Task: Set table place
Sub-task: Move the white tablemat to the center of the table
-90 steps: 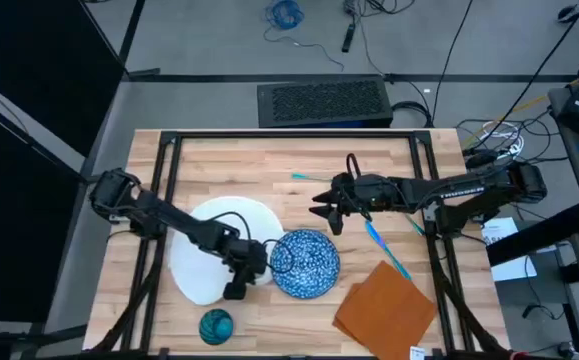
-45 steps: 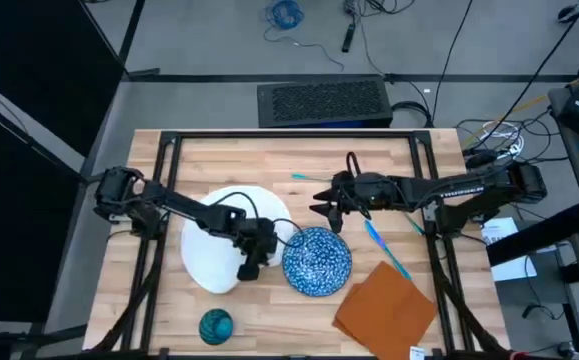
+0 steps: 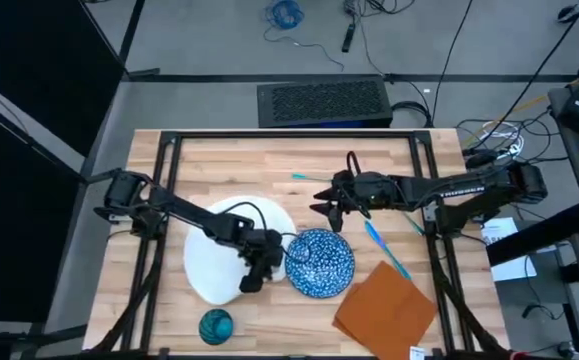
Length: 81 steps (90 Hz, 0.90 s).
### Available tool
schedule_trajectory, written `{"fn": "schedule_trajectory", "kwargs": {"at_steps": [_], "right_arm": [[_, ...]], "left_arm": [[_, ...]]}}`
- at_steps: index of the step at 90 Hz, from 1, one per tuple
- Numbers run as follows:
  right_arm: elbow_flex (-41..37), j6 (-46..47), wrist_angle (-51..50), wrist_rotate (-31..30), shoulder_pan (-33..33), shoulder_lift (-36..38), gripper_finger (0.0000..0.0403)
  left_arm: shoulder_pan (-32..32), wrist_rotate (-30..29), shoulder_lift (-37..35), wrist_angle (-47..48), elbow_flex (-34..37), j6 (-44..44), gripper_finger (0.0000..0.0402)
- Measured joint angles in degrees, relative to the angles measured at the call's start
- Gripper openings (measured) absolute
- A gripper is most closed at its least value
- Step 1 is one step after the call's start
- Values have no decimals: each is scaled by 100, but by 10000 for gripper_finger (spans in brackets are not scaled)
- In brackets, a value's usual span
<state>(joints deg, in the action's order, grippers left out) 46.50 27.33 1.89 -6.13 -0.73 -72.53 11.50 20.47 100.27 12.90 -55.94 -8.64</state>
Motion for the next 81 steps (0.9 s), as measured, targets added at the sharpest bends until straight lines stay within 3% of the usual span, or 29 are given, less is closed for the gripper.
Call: {"fn": "schedule_trajectory", "kwargs": {"at_steps": [10, 37, 46, 63, 81], "right_arm": [[0, -20, -9, 13, 0, 0, 171], [0, -78, -10, 20, -7, 2, 171], [0, -78, -11, 20, -7, 2, 171], [0, -78, -10, 22, -7, 2, 171], [0, -78, -9, 22, -9, 2, 171]], "left_arm": [[-34, 44, -172, -51, -7, -1, 19], [69, 1002, -391, 12, -4, -272, 92], [80, 973, -391, 212, -4, -293, 101], [42, 263, -389, 829, 0, -151, 105], [58, 793, -416, 735, 0, -109, 105]]}}
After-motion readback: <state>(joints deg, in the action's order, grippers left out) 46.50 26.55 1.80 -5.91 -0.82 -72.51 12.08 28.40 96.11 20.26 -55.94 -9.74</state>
